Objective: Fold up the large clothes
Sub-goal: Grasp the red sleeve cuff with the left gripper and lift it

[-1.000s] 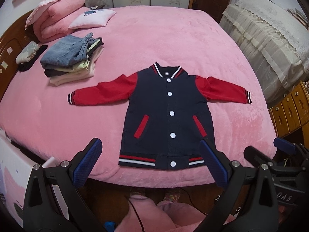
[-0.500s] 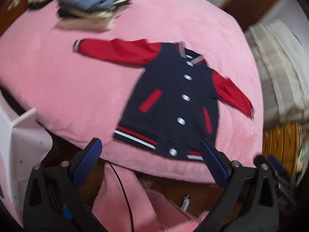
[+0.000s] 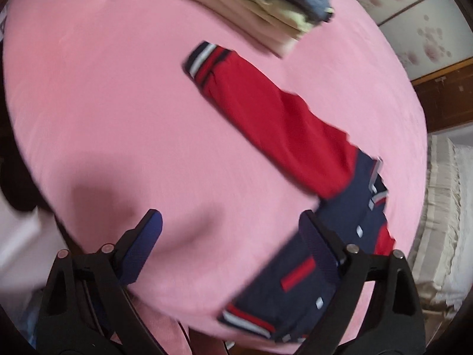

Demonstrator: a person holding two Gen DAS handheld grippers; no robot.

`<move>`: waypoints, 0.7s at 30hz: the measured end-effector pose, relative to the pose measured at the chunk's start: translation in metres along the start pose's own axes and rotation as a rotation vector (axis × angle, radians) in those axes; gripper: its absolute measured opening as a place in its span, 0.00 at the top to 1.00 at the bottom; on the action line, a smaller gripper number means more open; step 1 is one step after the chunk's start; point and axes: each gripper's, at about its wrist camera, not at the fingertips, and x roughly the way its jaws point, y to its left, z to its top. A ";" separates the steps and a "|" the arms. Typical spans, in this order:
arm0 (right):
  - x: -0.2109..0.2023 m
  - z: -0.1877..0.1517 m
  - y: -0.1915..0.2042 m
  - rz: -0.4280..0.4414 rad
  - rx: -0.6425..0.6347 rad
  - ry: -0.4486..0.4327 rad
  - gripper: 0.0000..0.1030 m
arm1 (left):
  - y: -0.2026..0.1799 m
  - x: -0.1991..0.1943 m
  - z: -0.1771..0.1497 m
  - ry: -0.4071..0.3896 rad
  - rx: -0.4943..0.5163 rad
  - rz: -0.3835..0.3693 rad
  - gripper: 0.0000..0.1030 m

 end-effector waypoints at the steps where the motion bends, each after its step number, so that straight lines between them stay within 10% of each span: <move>1: 0.015 0.007 0.010 -0.009 0.020 0.012 0.12 | 0.005 0.010 0.013 0.006 -0.003 0.005 0.15; 5: 0.069 0.033 0.031 -0.008 0.159 0.066 0.23 | 0.016 0.044 0.052 0.005 -0.024 0.012 0.23; 9: 0.120 0.052 0.038 -0.005 0.264 0.087 0.27 | 0.028 0.076 0.082 -0.013 -0.075 0.012 0.54; 21: 0.203 0.069 0.044 -0.007 0.285 0.059 0.28 | -0.009 0.091 0.110 -0.372 -0.034 -0.026 0.83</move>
